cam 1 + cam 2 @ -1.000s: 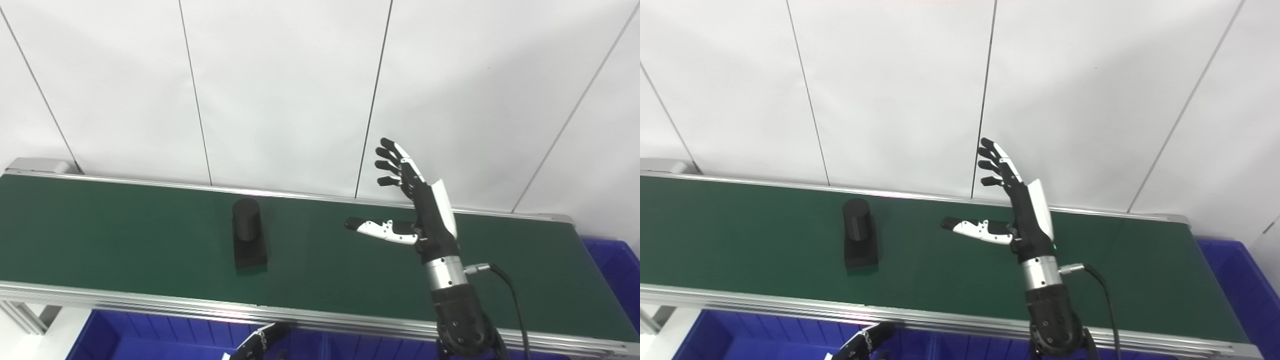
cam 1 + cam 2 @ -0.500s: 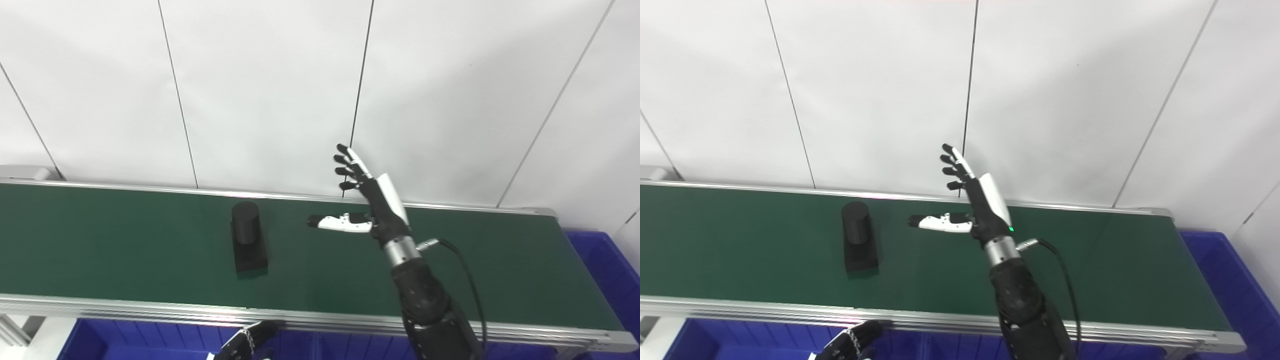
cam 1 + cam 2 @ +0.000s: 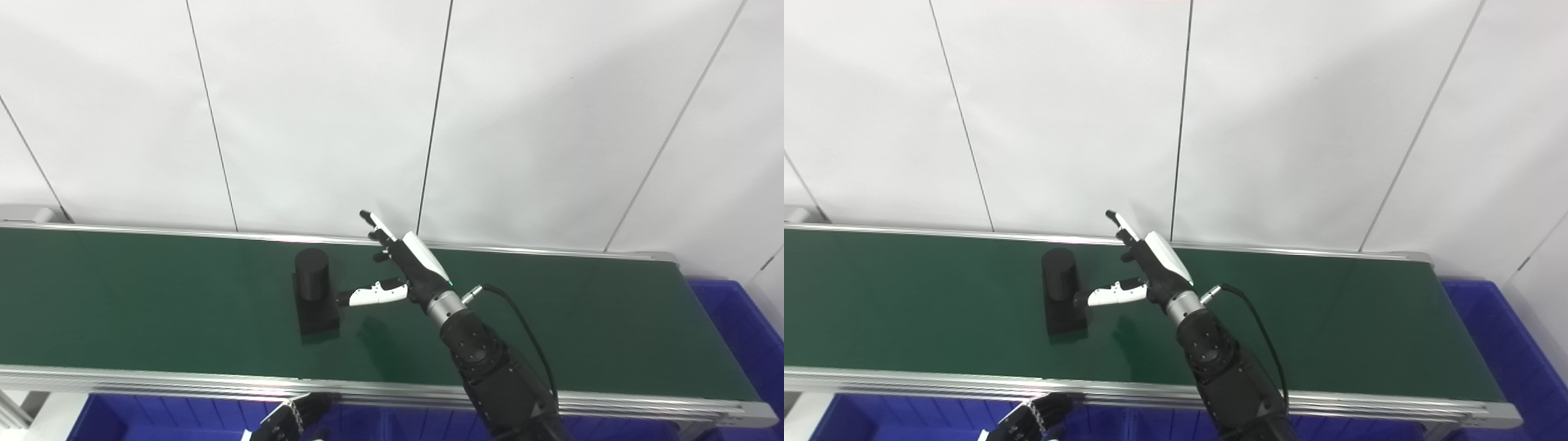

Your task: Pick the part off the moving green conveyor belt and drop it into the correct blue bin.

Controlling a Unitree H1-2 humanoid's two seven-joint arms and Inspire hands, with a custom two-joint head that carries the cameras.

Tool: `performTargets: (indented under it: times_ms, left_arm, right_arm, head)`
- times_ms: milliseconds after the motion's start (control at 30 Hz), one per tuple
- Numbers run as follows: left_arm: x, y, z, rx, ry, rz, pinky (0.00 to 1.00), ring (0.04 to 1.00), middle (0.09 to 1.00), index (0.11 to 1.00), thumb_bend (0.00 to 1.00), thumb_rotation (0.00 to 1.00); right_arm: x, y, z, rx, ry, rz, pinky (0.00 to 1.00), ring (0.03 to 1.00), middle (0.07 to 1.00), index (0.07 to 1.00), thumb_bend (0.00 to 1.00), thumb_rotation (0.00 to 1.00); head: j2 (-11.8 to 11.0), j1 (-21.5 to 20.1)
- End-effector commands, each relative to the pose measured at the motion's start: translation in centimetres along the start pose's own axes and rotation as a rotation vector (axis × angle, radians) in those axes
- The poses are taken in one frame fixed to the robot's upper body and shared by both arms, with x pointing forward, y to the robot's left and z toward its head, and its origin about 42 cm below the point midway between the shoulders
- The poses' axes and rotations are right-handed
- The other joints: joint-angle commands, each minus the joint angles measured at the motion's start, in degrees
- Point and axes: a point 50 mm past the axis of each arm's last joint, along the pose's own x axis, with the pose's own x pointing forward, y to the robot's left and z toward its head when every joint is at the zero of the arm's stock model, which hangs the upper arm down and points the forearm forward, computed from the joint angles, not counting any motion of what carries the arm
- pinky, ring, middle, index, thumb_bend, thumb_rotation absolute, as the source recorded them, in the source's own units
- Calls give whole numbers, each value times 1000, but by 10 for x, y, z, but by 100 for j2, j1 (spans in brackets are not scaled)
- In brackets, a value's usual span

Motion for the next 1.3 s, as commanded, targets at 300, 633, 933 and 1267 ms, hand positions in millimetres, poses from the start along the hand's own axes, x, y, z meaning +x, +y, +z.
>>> performTargets:
  times_ms: [300, 633, 933, 1267]
  left_arm:
    - [5, -4, 10, 26, -62, -22, 818, 759, 729, 670, 470, 0]
    - [5, -11, 9, 32, -58, -8, 837, 763, 731, 672, 461, 0]
    - [3, -14, 9, 20, -60, 14, 848, 759, 729, 675, 476, 0]
    - [1, -18, 8, 23, -54, 17, 824, 746, 719, 675, 487, 0]
  right_arm:
    - [39, 8, 36, -25, -89, 22, 997, 1000, 1000, 1000, 1000, 445]
    - [48, 15, 38, 9, -73, -7, 1000, 1000, 1000, 1000, 1000, 419]
    - [52, 23, 30, 88, -63, -92, 1000, 1000, 1000, 1000, 928, 208]
    - [40, 40, 12, 14, 48, -366, 532, 650, 723, 740, 769, 0]
  head:
    - [63, 98]
    - [30, 283]
    - [34, 445]
    - [41, 645]
